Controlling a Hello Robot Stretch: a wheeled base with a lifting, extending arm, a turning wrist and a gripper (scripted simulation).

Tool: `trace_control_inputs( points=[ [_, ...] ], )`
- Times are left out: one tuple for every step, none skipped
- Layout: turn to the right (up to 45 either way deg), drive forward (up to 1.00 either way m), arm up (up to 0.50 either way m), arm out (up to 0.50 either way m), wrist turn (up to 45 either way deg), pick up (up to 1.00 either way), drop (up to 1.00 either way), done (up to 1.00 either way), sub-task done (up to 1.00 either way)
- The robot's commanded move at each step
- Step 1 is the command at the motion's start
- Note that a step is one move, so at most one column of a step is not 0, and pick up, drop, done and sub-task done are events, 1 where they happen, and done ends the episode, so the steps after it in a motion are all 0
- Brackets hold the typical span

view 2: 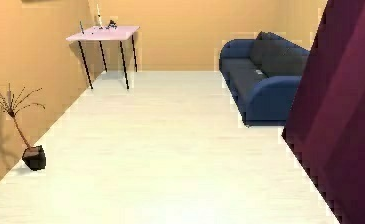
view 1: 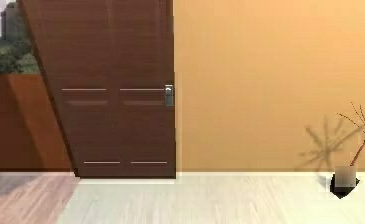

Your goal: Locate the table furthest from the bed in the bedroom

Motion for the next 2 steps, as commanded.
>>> trace_control_inputs(
  points=[
    [0.0,0.3,0.0,0.0,0.0,0.0,0.0,0.0,0.0],
    [-45.0,0.0,0.0,0.0,0.0,0.0,0.0,0.0,0.0]
  ],
)
